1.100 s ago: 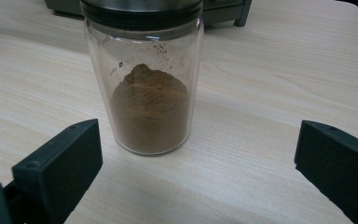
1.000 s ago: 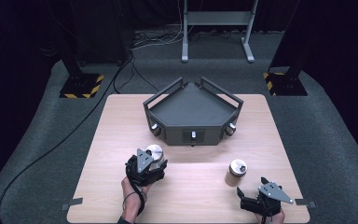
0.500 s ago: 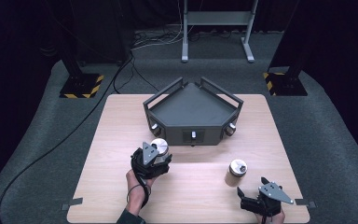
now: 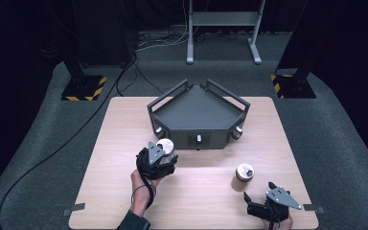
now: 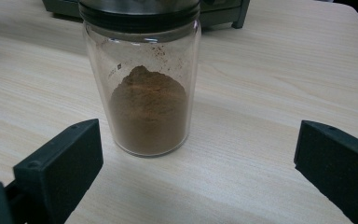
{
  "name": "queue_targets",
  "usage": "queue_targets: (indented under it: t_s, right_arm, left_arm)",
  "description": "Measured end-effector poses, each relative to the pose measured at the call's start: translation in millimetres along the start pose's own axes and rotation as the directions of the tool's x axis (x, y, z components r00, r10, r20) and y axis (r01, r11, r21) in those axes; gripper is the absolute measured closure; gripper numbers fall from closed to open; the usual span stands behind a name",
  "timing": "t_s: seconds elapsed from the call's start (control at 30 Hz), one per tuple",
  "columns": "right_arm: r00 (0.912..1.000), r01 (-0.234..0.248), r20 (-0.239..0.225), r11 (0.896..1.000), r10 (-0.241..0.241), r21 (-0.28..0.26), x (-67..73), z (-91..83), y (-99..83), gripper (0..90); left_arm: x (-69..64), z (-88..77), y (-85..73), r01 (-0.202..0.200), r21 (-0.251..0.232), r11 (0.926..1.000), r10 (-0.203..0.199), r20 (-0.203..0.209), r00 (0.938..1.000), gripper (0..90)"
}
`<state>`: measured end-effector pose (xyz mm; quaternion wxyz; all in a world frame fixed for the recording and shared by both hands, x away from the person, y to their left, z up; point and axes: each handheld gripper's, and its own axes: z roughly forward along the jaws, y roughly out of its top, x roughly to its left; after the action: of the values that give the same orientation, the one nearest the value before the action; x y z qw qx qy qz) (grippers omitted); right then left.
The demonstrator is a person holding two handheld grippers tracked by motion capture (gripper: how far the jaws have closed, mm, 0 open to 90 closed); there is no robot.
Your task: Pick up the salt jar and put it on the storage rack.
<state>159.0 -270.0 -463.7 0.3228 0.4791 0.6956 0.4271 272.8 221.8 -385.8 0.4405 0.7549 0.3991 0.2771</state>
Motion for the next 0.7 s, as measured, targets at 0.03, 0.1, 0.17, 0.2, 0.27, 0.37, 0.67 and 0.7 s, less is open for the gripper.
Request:
queue_targets:
  t_s: [0.03,0.1,0.17,0.2,0.27,0.37,0.67,0.7]
  right_arm:
    - [1.0000,0.000,0.000,1.000,0.000,-0.001,-0.1,0.0,-0.1,0.2]
    - [1.0000,0.000,0.001,1.000,0.000,-0.001,0.1,-0.1,-0.2,0.2]
    - [1.0000,0.000,0.000,1.000,0.000,0.001,0.1,0.1,0.1,0.2]
    - [1.0000,0.001,0.001,1.000,-0.001,0.001,0.2,0.1,0.2,0.2]
    - [1.0000,0.001,0.002,1.000,-0.001,0.002,0.4,0.1,0.3,0.2]
    - [1.0000,0.001,0.001,1.000,-0.001,0.004,0.2,0.3,0.7,0.2]
    - [1.0000,0.002,0.001,1.000,-0.002,0.007,0.1,0.7,1.3,0.2]
    - [1.0000,0.002,0.002,1.000,-0.002,0.008,0.2,0.7,1.4,0.2]
  left_arm:
    - [0.7,0.0,0.2,0.002,-0.001,1.0000,-0.002,0.001,1.0000,31.5]
    - [1.3,0.1,1.3,0.002,0.002,1.0000,-0.002,-0.001,1.0000,31.5]
    - [2.4,0.6,2.2,0.002,0.001,1.0000,-0.002,-0.001,1.0000,31.5]
    - [3.0,0.9,2.8,0.003,0.000,1.0000,-0.003,0.000,1.0000,31.5]
    - [3.7,1.0,4.6,0.003,-0.001,1.0000,-0.003,-0.002,1.0000,31.5]
    - [4.7,1.3,7.5,0.001,-0.003,1.0000,-0.001,0.000,1.0000,31.4]
    - [7.5,4.2,16.6,-0.004,-0.003,1.0000,0.004,0.009,1.0000,31.5]
    - [8.0,5.0,17.4,-0.006,-0.004,1.0000,0.006,0.010,0.9999,31.5]
